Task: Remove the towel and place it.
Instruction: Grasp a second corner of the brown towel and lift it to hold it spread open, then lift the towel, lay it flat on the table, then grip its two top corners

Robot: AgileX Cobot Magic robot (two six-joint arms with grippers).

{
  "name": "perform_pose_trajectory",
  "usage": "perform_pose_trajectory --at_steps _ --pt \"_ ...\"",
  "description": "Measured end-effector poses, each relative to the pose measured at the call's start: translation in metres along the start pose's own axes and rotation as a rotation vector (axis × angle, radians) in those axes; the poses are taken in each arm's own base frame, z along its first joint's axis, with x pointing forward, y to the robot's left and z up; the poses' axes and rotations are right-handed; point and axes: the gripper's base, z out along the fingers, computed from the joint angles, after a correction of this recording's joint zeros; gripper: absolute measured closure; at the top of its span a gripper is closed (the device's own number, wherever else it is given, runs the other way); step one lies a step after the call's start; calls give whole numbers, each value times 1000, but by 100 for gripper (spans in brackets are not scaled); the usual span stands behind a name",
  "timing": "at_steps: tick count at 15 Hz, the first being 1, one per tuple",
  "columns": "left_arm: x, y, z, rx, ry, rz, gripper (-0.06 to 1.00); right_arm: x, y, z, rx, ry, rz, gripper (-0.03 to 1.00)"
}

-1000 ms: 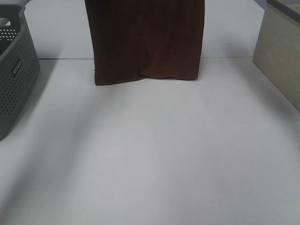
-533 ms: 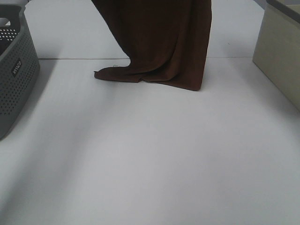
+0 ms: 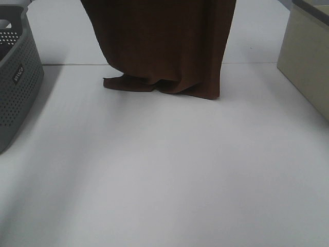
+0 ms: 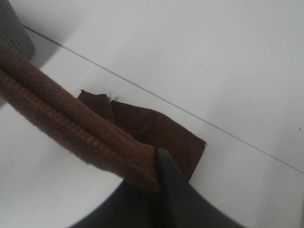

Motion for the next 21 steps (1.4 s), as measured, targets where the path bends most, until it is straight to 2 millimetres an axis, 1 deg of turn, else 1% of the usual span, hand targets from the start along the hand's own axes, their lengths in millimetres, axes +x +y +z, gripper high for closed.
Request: perform_pose_trajectory --at_steps 2,4,6,7,8,9,10,11,14,15,18,21 --pt "9 -1 -8 10 33 1 94 2 2 -2 -16 21 13 96" --pt "20 -3 -20 25 65 -10 94 2 5 -11 -28 13 31 96" --pt "29 -3 -40 31 70 -14 94 4 12 -21 -59 5 55 96" --pt "34 -4 -47 34 77 -15 94 6 15 -25 -78 7 65 96" --pt "37 -4 -49 36 85 -15 94 8 16 -26 -90 14 72 96" --pt "42 -5 -56 42 91 -17 94 13 19 -27 -110 31 82 96" --pt "49 -7 -64 51 98 -23 94 20 22 -29 -129 53 94 96" --pt "61 -8 -85 67 92 -37 94 36 30 -38 -161 92 114 96" --pt "86 -16 -116 117 85 -57 94 64 44 -59 -193 133 130 96" --pt "96 -19 -123 141 93 -62 94 75 48 -65 -201 147 137 96" --pt "134 -33 -131 240 139 -60 94 103 55 -81 -187 183 138 96" --pt "174 -45 -135 299 181 -69 94 131 60 -87 -168 234 136 96"
